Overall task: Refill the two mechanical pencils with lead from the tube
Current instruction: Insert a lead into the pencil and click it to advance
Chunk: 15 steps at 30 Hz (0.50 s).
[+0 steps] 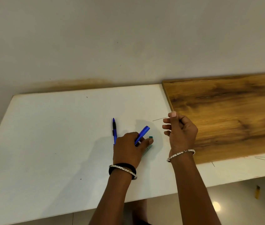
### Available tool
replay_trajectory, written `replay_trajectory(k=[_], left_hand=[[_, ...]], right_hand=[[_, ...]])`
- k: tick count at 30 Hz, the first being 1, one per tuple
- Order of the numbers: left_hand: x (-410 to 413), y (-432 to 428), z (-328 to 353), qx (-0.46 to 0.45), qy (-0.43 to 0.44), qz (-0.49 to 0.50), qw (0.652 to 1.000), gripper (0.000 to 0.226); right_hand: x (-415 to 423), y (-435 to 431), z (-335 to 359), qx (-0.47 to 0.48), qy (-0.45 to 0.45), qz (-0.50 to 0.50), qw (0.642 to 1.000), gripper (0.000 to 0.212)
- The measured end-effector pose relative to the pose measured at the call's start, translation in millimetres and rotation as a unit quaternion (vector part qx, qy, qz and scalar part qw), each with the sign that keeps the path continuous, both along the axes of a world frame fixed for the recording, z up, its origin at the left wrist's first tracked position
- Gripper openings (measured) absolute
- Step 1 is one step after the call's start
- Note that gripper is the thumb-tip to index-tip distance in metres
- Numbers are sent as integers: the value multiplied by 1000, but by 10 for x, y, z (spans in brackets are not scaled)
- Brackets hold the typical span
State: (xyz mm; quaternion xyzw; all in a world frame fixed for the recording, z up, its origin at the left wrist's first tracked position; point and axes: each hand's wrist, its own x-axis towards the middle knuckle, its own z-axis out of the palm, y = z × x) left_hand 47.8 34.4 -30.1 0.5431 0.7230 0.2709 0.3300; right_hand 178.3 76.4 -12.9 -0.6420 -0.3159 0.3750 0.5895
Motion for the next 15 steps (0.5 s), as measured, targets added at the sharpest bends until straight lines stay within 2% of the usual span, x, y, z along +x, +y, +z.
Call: replay_trajectory(k=[4, 10, 15], left_hand=[[43, 3, 80, 38, -33, -32, 998, 52], [-33, 32, 167, 117, -41, -48, 991, 43], [-127, 51, 144, 128, -36, -38, 990, 31]], right_hand=[[-58, 1, 114, 76, -66, 7, 995, 18], [-118, -28, 136, 95, -119, 31, 988, 13], [-134, -32, 157, 105, -121, 32, 986, 14]])
